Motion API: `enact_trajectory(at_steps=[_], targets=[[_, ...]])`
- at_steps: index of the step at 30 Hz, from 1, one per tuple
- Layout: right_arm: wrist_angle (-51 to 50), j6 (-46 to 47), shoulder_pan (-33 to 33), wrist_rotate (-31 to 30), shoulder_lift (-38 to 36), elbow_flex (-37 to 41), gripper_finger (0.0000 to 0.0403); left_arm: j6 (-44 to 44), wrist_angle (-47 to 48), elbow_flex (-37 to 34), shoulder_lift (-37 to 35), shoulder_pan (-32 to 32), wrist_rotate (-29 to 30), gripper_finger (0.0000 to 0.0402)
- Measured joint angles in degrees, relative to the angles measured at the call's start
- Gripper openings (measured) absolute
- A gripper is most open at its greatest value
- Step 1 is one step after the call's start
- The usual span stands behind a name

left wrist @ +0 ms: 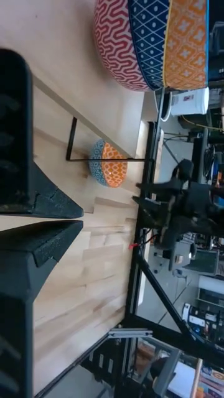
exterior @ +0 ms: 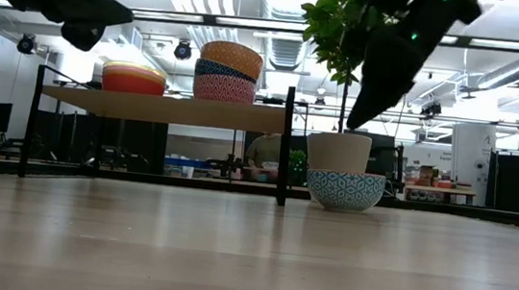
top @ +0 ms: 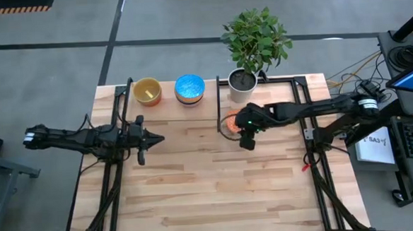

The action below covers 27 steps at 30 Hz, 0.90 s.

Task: Place and stack bowls onto a shelf
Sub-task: Stack the blue bowl on the orange bowl on the shelf

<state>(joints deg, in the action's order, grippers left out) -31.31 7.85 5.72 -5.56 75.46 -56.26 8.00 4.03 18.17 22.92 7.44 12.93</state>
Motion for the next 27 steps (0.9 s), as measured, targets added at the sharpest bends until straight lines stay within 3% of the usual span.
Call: enact_trajectory(at_steps=[4,12,27], targets=[[-1.4,-7.4,1.4,0.2,5.4,-2.2,0.0127,-0.6,-0.6,0.0,0.0,0.0,0.0,0.0],[-1.7,-8.1,4.4,1.7,14.0,-4.9,0.0128,-0.1,-0.6,0.0,0.1,0.0,0.0,0.0],[-1.1,-7.3,5.5,1.5,16.4,-5.2,0.0128,-0.1,-0.6,0.0,0.1,0.0,0.0,0.0]])
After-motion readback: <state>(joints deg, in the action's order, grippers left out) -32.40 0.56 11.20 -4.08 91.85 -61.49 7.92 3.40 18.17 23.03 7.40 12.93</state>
